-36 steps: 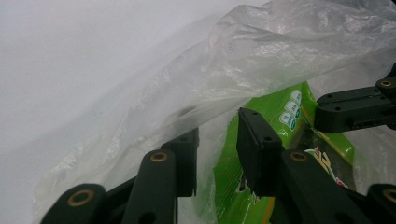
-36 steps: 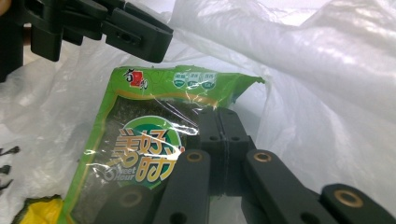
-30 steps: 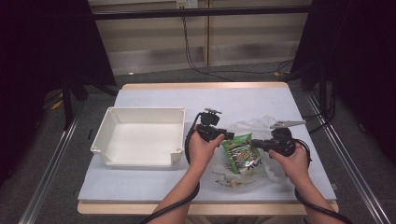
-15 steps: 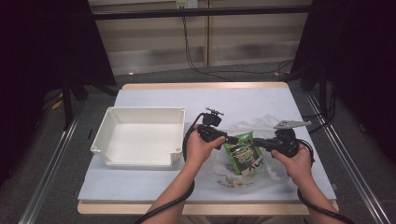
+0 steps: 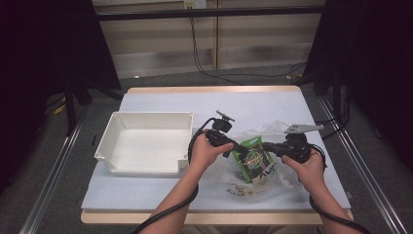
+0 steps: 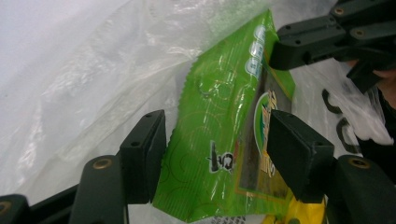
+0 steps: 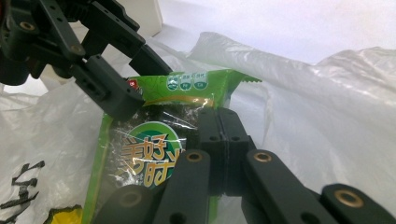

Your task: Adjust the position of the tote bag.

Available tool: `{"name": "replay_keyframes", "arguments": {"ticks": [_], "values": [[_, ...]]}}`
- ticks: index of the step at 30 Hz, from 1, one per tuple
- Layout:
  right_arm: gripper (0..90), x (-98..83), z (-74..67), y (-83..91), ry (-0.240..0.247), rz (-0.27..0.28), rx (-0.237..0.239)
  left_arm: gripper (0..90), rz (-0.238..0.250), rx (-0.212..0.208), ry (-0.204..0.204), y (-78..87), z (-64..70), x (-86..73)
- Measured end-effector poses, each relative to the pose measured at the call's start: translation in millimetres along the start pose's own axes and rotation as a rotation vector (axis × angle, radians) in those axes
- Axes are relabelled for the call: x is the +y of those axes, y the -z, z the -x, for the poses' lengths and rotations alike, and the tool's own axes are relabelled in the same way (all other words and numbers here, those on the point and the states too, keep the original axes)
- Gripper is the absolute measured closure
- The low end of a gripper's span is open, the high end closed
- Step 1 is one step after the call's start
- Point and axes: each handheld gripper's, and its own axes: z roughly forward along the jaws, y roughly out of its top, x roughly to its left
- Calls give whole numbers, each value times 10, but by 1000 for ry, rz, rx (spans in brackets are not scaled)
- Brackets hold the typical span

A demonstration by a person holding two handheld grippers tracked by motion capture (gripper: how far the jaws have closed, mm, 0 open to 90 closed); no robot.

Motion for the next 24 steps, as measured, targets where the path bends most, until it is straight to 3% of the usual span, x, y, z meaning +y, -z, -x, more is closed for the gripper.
{"name": "replay_keyframes", "arguments": {"ticks": [3,9,15,16,21,22,24], "values": [[899,14,-13,5,3,10,-2,411,-17,4,7,20,25,18],[900,52,-30,17,9,28,-4,530,-94,-39,-15,1,68,51],[879,74,-37,11,9,21,-14,732,-140,-80,20,20,100,85],[872,64,-29,13,9,21,-21,743,-142,-79,28,30,116,88],[798,57,-15,51,35,-18,-36,749,-175,-40,-15,83,183,135],[786,60,-15,65,40,-17,-43,750,-154,-32,1,77,206,136],[743,71,-10,88,41,-24,-57,751,-176,-24,-26,95,217,156]]}}
